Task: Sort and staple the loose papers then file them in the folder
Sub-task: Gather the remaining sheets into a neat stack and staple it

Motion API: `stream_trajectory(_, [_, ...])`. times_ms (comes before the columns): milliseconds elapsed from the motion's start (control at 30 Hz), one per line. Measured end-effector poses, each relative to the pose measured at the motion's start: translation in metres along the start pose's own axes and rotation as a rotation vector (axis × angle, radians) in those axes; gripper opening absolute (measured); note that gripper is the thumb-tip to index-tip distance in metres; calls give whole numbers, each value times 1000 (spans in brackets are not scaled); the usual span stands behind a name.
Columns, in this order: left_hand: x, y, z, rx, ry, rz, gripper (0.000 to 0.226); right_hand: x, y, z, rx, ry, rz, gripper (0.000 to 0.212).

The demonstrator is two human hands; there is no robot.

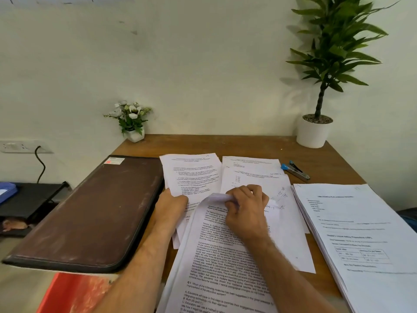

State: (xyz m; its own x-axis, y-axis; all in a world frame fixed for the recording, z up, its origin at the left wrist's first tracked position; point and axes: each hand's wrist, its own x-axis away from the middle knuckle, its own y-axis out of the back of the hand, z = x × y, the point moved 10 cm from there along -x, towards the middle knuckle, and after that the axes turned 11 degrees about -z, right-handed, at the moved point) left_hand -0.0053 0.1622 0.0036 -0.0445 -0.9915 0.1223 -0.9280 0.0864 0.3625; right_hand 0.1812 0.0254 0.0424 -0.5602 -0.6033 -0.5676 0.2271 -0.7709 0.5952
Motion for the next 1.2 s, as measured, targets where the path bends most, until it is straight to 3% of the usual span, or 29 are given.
stream_trajectory(333, [-4,-1,-3,71,53,-8,33,-1,2,1,19,8,12,14])
stream_trajectory(567, [-4,35,-44,87,-241,-135,22,-2,-4,-2,4,22,3,17])
stream_trajectory(700, [1,47,-57,172,-251,-160,32,-11,1,3,26,42,-2,21])
stream_trajectory(800, [3,52,-61,156,-265,-130,15,-28,8,20,-70,79,-49,25])
stream_trajectory(1067, [22,52,-100,253,-370,21,32,-98,41,105,-146,274,-74,26])
stream_trajectory(1200, [31,63,-127,374,-423,74,18,-121,60,137,-151,344,-76,28])
